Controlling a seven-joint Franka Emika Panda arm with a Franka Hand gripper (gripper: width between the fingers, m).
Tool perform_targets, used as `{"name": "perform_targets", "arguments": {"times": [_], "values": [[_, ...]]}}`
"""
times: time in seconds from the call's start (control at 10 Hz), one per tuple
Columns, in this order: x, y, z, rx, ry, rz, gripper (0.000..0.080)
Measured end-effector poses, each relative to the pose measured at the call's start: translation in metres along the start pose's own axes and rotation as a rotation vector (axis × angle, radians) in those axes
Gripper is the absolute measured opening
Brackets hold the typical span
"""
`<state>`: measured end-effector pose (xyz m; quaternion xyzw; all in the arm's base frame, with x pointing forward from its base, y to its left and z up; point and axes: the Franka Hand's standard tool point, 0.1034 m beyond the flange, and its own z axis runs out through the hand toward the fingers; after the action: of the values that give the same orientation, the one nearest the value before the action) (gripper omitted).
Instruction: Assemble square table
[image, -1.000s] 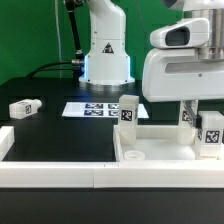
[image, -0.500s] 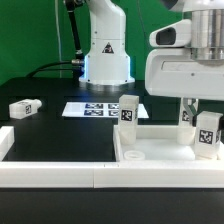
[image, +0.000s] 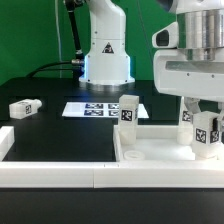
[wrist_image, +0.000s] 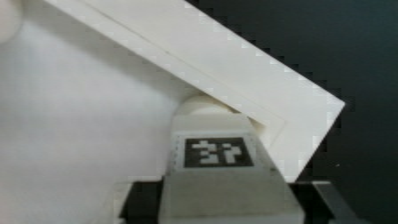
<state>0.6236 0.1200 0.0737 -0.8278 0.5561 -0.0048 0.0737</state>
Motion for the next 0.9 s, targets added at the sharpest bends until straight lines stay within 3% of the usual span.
{"name": "perform_targets", "arguments": {"times": [0.3,0.4,0.5,0.6,0.7,0.8,0.9], "values": [[-0.0033,-0.0019,0.0003,0.019,-0.044,0.314,0.0290],[-0.0038,-0.0013,0.0008,0.017,-0.045,0.263,0.0290],[-0.0042,-0.0012,0.0012,0.016,-0.044,0.256,0.0360],[-0.0055,0.0018,0.0031,-0.003,-0.042,0.101,0.0360],[-0.0043,0.0022,0.0022,-0.021,-0.052,-0.110,0.0559],[-0.0011,-0.0011,0.0011,-0.015,-0.055,-0.273,0.0624],[-0.0008,-0.0013,0.0013,-0.012,-0.055,-0.351,0.0624]]}}
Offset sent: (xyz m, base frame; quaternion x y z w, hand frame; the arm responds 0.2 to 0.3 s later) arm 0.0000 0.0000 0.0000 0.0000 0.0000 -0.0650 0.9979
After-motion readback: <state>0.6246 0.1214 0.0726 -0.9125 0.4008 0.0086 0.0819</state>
